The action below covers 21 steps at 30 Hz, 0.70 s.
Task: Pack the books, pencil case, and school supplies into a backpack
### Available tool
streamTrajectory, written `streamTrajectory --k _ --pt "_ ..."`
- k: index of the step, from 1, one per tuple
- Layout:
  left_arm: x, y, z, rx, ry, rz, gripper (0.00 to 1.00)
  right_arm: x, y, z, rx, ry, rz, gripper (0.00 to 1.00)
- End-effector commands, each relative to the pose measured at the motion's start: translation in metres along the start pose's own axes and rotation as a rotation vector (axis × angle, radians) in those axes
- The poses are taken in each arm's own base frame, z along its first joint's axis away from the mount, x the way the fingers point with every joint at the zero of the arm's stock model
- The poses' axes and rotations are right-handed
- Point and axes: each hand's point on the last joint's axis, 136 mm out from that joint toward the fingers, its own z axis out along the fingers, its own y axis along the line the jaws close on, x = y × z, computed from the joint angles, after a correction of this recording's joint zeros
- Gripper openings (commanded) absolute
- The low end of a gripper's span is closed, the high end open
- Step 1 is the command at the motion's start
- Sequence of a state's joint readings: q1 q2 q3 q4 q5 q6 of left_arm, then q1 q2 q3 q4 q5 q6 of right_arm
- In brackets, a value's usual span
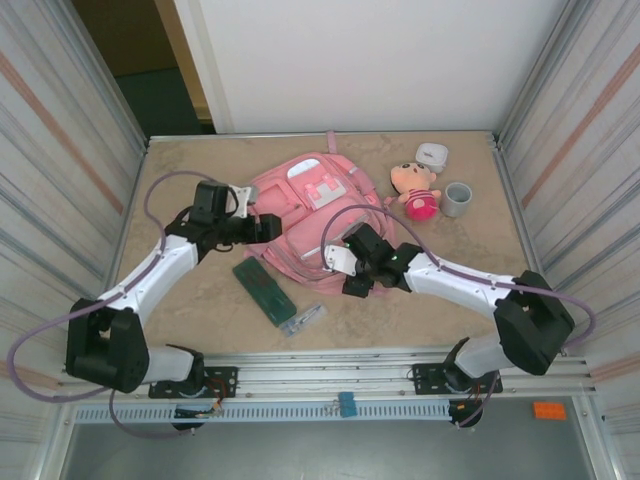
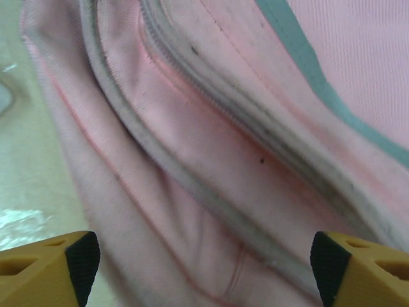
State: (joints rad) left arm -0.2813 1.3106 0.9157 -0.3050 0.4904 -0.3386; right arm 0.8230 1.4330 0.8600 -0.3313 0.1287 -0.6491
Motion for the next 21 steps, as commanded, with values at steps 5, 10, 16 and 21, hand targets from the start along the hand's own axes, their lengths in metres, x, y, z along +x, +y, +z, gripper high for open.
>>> streamTrajectory --k 5,10,16,21 --pt "-0.005 0.010 -0.016 -0.018 -0.071 -0.057 0.75 0.012 0.013 0.039 -0.072 0.031 -0.164 0.82" --pt "0.003 0.024 -0.015 -0.034 -0.057 -0.097 0.75 -0.006 -0.010 0.025 -0.025 0.016 -0.165 0.46" --pt "0.005 0.020 -0.018 0.004 -0.096 -0.054 0.68 -0.052 -0.062 -0.050 -0.004 -0.114 -0.109 0.00" --pt "0.008 0.027 -0.020 -0.025 -0.138 -0.018 0.67 -0.072 -0.102 -0.098 -0.005 -0.261 -0.030 0.00"
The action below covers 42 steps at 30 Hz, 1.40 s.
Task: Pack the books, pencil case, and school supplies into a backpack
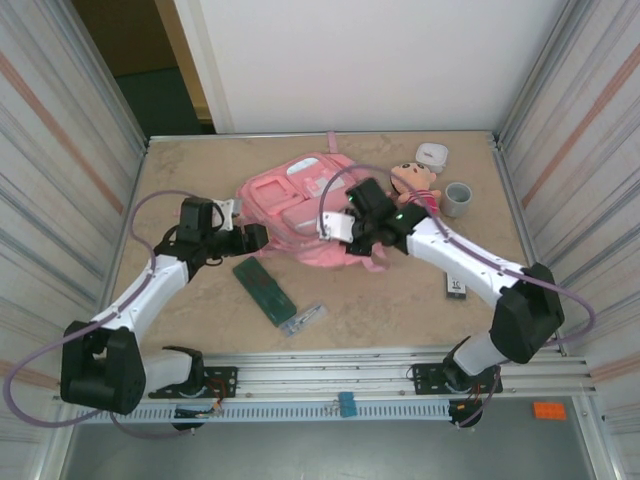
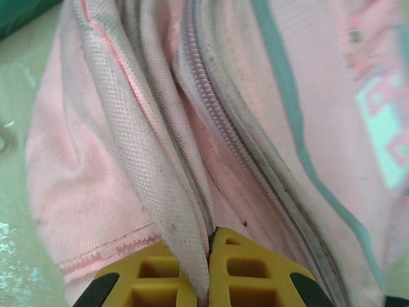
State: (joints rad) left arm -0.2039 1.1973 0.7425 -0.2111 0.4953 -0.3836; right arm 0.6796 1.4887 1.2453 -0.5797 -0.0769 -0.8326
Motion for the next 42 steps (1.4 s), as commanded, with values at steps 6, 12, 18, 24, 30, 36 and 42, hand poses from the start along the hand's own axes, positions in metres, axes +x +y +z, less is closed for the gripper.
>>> streamTrajectory --k 6,12,18,24,30,36,42 --pt "0.002 0.011 0.003 -0.008 -0.084 0.084 0.68 -0.023 -0.044 -0.060 0.047 -0.116 0.054 0.00" --pt "0.017 0.019 0.024 0.015 -0.069 0.121 0.63 -0.031 -0.052 -0.069 0.071 -0.156 0.055 0.00" --pt "0.019 0.016 0.045 0.079 -0.050 0.111 0.57 -0.035 -0.058 -0.072 0.084 -0.164 0.055 0.00" --pt "0.012 0.014 0.066 0.116 -0.041 0.139 0.50 -0.036 -0.061 -0.075 0.094 -0.182 0.066 0.00" --pt "0.020 0.000 0.074 0.213 -0.004 0.164 0.11 -0.030 -0.072 -0.070 0.134 -0.173 0.126 0.00" --pt "0.040 -0.035 0.056 0.365 0.027 0.251 0.00 -0.006 -0.074 -0.043 0.178 -0.101 0.215 0.00" --pt "0.067 -0.094 0.039 0.519 0.116 0.503 0.00 0.006 -0.064 -0.021 0.182 -0.090 0.334 0.00"
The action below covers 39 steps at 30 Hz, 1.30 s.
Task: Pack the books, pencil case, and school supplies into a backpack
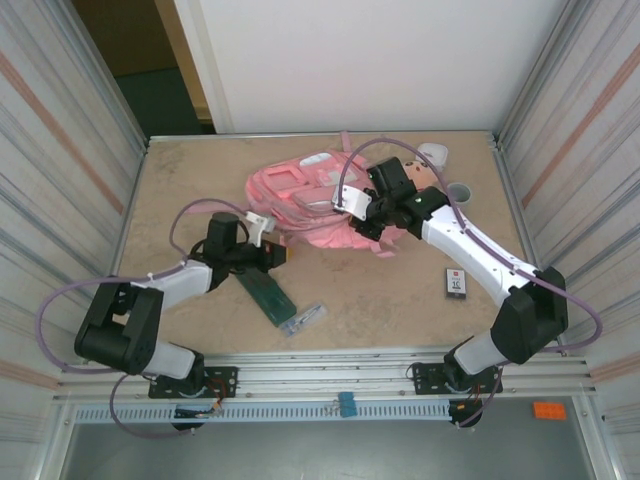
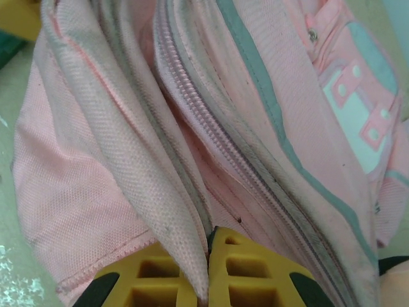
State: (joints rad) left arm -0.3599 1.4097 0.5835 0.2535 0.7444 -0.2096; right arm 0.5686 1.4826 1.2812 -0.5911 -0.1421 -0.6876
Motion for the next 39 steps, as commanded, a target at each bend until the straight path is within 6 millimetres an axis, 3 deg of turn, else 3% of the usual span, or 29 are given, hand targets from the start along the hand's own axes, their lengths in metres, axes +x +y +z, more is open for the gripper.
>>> streamTrajectory --k 1,7,10,14,15,19,23,27,30,39 --pt "-0.006 -0.058 -0.001 0.181 0.050 0.221 0.00 -0.014 -0.029 -0.003 0.153 -0.073 0.119 0.00" --pt "-0.011 -0.107 0.001 0.333 0.102 0.309 0.00 -0.009 -0.028 0.014 0.173 -0.096 0.225 0.00" --pt "-0.013 -0.117 0.009 0.318 0.121 0.332 0.00 -0.014 -0.016 0.020 0.120 -0.122 0.247 0.00" --pt "-0.008 -0.114 0.022 0.250 0.150 0.304 0.00 -0.017 0.003 0.022 0.072 -0.147 0.212 0.00" --pt "-0.008 -0.113 0.022 0.245 0.145 0.295 0.05 -0.016 0.006 0.021 0.063 -0.152 0.199 0.00" --pt "-0.008 -0.107 0.008 0.168 0.106 0.347 0.50 -0.009 0.031 0.007 -0.051 -0.159 0.062 0.00" --pt "-0.017 -0.093 -0.016 0.000 0.076 0.551 0.69 0.002 0.059 -0.015 -0.178 -0.169 -0.174 0.00" --pt "-0.025 -0.079 -0.036 -0.146 0.076 0.813 0.79 0.005 0.067 -0.028 -0.208 -0.191 -0.319 0.00" --pt "-0.029 -0.066 -0.041 -0.199 0.113 0.957 0.81 0.000 0.064 -0.036 -0.216 -0.220 -0.360 0.00" --pt "-0.039 -0.044 -0.015 -0.171 0.208 1.109 0.84 -0.003 0.060 -0.039 -0.236 -0.211 -0.426 0.00"
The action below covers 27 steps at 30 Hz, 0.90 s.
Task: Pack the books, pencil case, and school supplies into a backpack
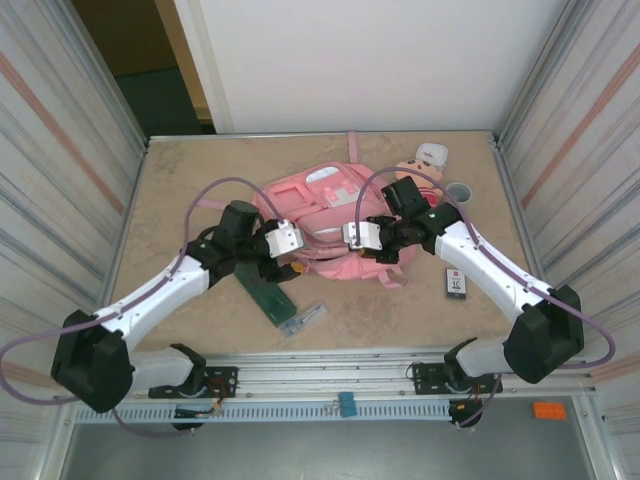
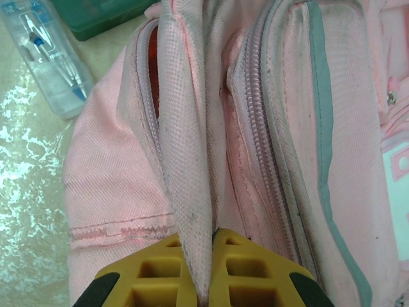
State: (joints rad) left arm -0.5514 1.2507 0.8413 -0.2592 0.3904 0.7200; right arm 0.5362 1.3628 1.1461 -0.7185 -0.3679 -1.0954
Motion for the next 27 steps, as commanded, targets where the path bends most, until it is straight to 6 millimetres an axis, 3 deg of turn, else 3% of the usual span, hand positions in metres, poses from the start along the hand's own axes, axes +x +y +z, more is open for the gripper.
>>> streamTrajectory --k 1,4,6,8,13,19,24,27 --pt "-0.009 0.013 0.005 -0.010 0.003 0.143 0.84 -0.032 -0.009 -0.017 0.012 -0.122 -0.100 0.00" --pt "-0.015 0.015 0.013 0.027 -0.017 0.168 0.83 -0.033 -0.011 -0.019 0.011 -0.140 -0.092 0.00" --pt "-0.017 0.011 0.019 0.067 -0.025 0.178 0.77 -0.034 -0.013 -0.021 0.011 -0.162 -0.082 0.00" --pt "-0.015 0.010 0.022 0.087 -0.009 0.177 0.62 -0.031 -0.018 -0.021 0.028 -0.168 -0.056 0.00" --pt "-0.018 -0.001 0.010 0.124 0.008 0.100 0.00 -0.003 -0.046 -0.015 0.130 -0.143 0.135 0.03" --pt "-0.021 -0.008 0.002 0.103 -0.023 -0.072 0.00 0.028 -0.070 -0.004 0.220 -0.094 0.385 0.14" --pt "-0.033 -0.005 0.008 0.115 -0.080 -0.281 0.00 0.035 -0.076 -0.009 0.256 -0.087 0.596 0.49" --pt "-0.037 -0.003 0.014 0.131 -0.098 -0.396 0.00 0.035 -0.075 -0.026 0.292 -0.087 0.785 0.60"
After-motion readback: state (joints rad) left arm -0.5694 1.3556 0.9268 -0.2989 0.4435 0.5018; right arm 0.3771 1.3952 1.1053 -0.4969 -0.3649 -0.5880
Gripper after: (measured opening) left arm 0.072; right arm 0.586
